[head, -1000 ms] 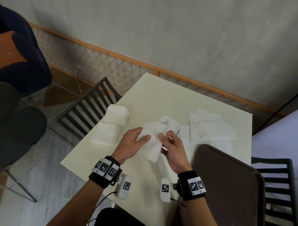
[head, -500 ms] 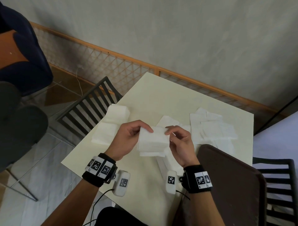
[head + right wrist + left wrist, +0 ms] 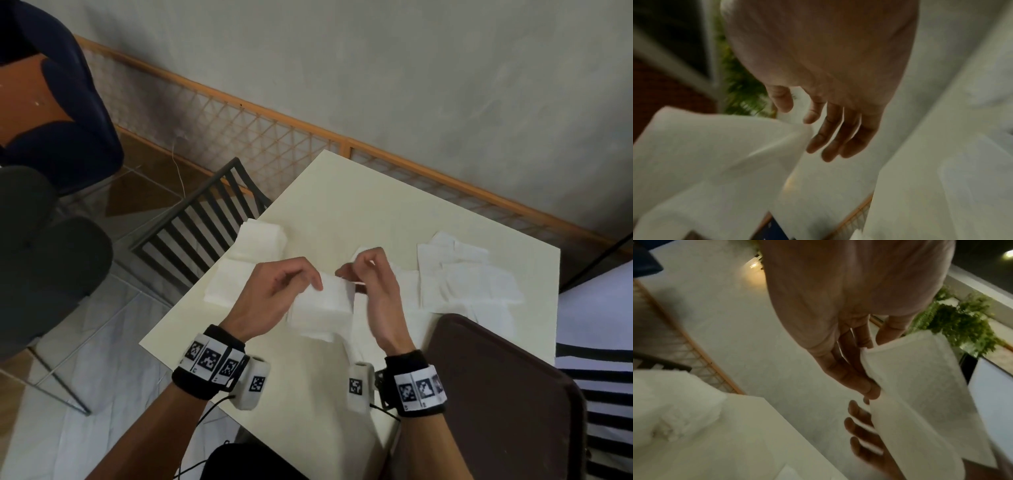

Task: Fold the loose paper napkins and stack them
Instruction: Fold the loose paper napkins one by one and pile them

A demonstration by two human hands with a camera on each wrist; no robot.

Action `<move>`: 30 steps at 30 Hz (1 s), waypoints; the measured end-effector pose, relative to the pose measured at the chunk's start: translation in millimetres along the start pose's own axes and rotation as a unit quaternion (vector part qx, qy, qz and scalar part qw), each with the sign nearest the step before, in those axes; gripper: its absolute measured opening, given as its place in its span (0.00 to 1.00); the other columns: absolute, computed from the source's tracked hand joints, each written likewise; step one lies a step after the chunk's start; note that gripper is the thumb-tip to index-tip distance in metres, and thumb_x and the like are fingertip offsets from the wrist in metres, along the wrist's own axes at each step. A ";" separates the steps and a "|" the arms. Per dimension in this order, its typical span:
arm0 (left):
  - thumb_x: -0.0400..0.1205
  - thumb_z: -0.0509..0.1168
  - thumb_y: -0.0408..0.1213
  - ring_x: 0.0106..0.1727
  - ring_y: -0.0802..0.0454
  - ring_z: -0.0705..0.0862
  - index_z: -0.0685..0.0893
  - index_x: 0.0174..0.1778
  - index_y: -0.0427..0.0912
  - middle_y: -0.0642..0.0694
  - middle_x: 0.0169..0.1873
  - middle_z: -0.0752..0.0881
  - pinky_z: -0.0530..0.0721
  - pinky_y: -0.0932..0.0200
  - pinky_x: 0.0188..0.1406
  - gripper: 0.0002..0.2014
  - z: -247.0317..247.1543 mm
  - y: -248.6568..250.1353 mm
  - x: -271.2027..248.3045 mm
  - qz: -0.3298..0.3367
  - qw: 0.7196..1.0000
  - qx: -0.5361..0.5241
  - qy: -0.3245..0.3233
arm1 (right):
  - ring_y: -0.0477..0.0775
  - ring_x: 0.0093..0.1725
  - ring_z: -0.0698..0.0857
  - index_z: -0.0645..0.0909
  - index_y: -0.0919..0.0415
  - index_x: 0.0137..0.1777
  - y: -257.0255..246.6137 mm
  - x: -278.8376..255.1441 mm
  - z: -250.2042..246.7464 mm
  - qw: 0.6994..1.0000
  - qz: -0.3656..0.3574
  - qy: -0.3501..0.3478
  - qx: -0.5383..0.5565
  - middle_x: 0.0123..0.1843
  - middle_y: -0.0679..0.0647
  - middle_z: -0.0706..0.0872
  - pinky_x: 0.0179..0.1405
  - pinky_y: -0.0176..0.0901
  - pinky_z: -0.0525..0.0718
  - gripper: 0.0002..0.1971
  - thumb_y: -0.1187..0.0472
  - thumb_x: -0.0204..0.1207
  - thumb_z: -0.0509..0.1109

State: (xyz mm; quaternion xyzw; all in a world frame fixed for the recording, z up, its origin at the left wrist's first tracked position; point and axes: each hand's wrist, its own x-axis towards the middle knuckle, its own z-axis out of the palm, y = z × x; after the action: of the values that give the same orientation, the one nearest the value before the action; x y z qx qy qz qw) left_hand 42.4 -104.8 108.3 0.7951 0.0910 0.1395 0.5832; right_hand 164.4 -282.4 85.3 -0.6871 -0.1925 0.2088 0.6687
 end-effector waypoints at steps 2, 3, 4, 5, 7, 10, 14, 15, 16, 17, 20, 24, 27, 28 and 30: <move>0.93 0.64 0.34 0.32 0.53 0.76 0.91 0.45 0.42 0.52 0.34 0.86 0.72 0.55 0.36 0.14 -3.1 -3.3 -0.7 0.003 0.999 0.032 -0.005 | 0.49 0.46 0.86 0.74 0.45 0.46 -1.3 2.5 23.0 0.979 -0.075 -0.028 -0.189 0.42 0.45 0.88 0.45 0.48 0.82 0.13 0.47 0.96 0.61; 0.93 0.64 0.32 0.31 0.57 0.74 0.91 0.43 0.42 0.52 0.32 0.85 0.71 0.60 0.36 0.14 -4.5 -4.6 -0.2 0.002 0.999 0.041 0.004 | 0.47 0.42 0.82 0.71 0.41 0.43 -0.1 5.7 34.9 0.959 -0.105 -0.040 -0.260 0.38 0.44 0.84 0.41 0.49 0.79 0.16 0.45 0.96 0.60; 0.93 0.65 0.30 0.30 0.59 0.73 0.90 0.42 0.41 0.52 0.31 0.85 0.70 0.64 0.35 0.15 -6.7 -6.0 0.8 -0.003 0.999 0.044 0.022 | 0.46 0.39 0.78 0.66 0.40 0.40 2.7 11.2 44.9 0.943 -0.128 -0.041 -0.304 0.33 0.44 0.79 0.38 0.51 0.75 0.19 0.44 0.95 0.60; 0.92 0.66 0.29 0.29 0.60 0.74 0.90 0.40 0.40 0.53 0.30 0.84 0.70 0.68 0.35 0.15 -10.4 -8.4 2.6 -0.010 0.998 0.041 0.046 | 0.46 0.37 0.75 0.64 0.39 0.38 5.3 17.7 53.1 0.937 -0.141 -0.039 -0.319 0.31 0.44 0.76 0.36 0.51 0.71 0.20 0.43 0.95 0.60; 0.92 0.68 0.31 0.28 0.60 0.75 0.90 0.37 0.39 0.53 0.28 0.84 0.69 0.71 0.35 0.16 -21.6 -17.2 7.8 -0.029 0.994 0.028 0.100 | 0.47 0.33 0.72 0.62 0.40 0.38 14.0 33.3 63.7 0.941 -0.142 -0.038 -0.306 0.29 0.44 0.72 0.35 0.47 0.67 0.22 0.44 0.95 0.62; 0.90 0.72 0.40 0.27 0.59 0.72 0.89 0.36 0.43 0.48 0.26 0.82 0.70 0.64 0.31 0.16 -42.7 -35.6 20.1 -0.054 0.986 0.041 0.150 | 0.48 0.29 0.67 0.66 0.52 0.37 25.3 56.4 75.6 0.970 -0.102 0.007 -0.222 0.28 0.44 0.69 0.31 0.42 0.70 0.24 0.47 0.96 0.65; 0.84 0.79 0.47 0.33 0.42 0.83 0.88 0.42 0.50 0.48 0.35 0.89 0.84 0.45 0.34 0.09 -78.5 -74.6 51.2 -0.088 0.978 0.106 0.157 | 0.52 0.37 0.85 0.73 0.50 0.51 43.7 89.5 109.6 0.994 0.014 0.031 -0.100 0.37 0.51 0.85 0.42 0.62 0.93 0.17 0.39 0.93 0.66; 0.83 0.80 0.48 0.39 0.42 0.87 0.87 0.45 0.52 0.49 0.40 0.90 0.89 0.43 0.41 0.08 -88.8 -84.2 60.7 -0.096 0.978 0.114 0.146 | 0.52 0.37 0.86 0.73 0.50 0.55 48.3 97.2 118.8 0.996 0.028 0.024 -0.082 0.38 0.55 0.87 0.39 0.57 0.93 0.14 0.42 0.93 0.68; 0.82 0.81 0.48 0.45 0.44 0.89 0.87 0.49 0.55 0.50 0.45 0.91 0.91 0.40 0.48 0.09 -99.1 -95.3 70.7 -0.105 0.978 0.120 0.132 | 0.50 0.34 0.86 0.72 0.51 0.58 52.5 106.1 126.9 0.996 0.029 0.020 -0.085 0.37 0.54 0.88 0.37 0.50 0.90 0.11 0.48 0.92 0.71; 0.81 0.81 0.47 0.50 0.46 0.90 0.86 0.53 0.57 0.51 0.49 0.91 0.92 0.39 0.52 0.10 -108.8 -106.4 81.2 -0.115 0.978 0.131 0.118 | 0.47 0.32 0.85 0.72 0.52 0.59 57.1 115.7 134.4 0.994 0.024 0.018 -0.103 0.37 0.52 0.88 0.36 0.43 0.87 0.10 0.54 0.91 0.73; 0.81 0.82 0.43 0.54 0.47 0.90 0.84 0.62 0.58 0.51 0.55 0.91 0.92 0.40 0.57 0.18 -130.5 -142.8 114.2 -0.158 0.964 0.202 0.069 | 0.45 0.32 0.86 0.76 0.55 0.58 78.1 146.6 155.6 0.981 0.035 0.012 -0.188 0.37 0.51 0.90 0.34 0.30 0.81 0.05 0.63 0.90 0.70; 0.83 0.79 0.36 0.75 0.41 0.82 0.83 0.71 0.53 0.48 0.71 0.83 0.82 0.43 0.76 0.22 -137.2 -184.5 143.2 -0.210 0.937 0.280 0.007 | 0.68 0.50 0.89 0.81 0.60 0.62 103.3 172.7 180.0 0.950 0.100 -0.006 -0.296 0.44 0.57 0.87 0.44 0.48 0.85 0.08 0.67 0.90 0.61; 0.85 0.77 0.36 0.85 0.38 0.71 0.82 0.77 0.45 0.41 0.82 0.72 0.70 0.45 0.85 0.24 -131.8 -195.2 149.4 -0.225 0.916 0.328 -0.046 | 0.71 0.55 0.87 0.81 0.63 0.64 99.6 176.9 186.4 0.925 0.122 -0.025 -0.358 0.48 0.57 0.83 0.53 0.58 0.88 0.12 0.69 0.89 0.56; 0.85 0.78 0.39 0.85 0.37 0.70 0.82 0.77 0.45 0.40 0.81 0.71 0.69 0.44 0.87 0.25 -129.5 -195.3 148.9 -0.224 0.909 0.348 -0.052 | 0.72 0.57 0.86 0.80 0.63 0.65 95.2 176.5 185.9 0.919 0.125 -0.033 -0.373 0.52 0.61 0.85 0.56 0.61 0.88 0.13 0.69 0.89 0.56; 0.81 0.80 0.50 0.84 0.35 0.64 0.82 0.78 0.47 0.40 0.80 0.67 0.67 0.39 0.87 0.30 -125.2 -189.9 145.3 -0.216 0.893 0.391 -0.049 | 0.71 0.57 0.87 0.80 0.62 0.67 84.4 170.1 179.7 0.911 0.119 -0.032 -0.393 0.57 0.65 0.88 0.55 0.61 0.88 0.12 0.68 0.89 0.58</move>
State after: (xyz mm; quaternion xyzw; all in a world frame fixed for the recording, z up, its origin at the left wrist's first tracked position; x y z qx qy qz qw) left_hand 142.0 110.4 -20.6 0.9252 0.2795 -0.0759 0.2452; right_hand 208.0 -41.9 -7.3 -0.9051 -0.1973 0.2160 0.3086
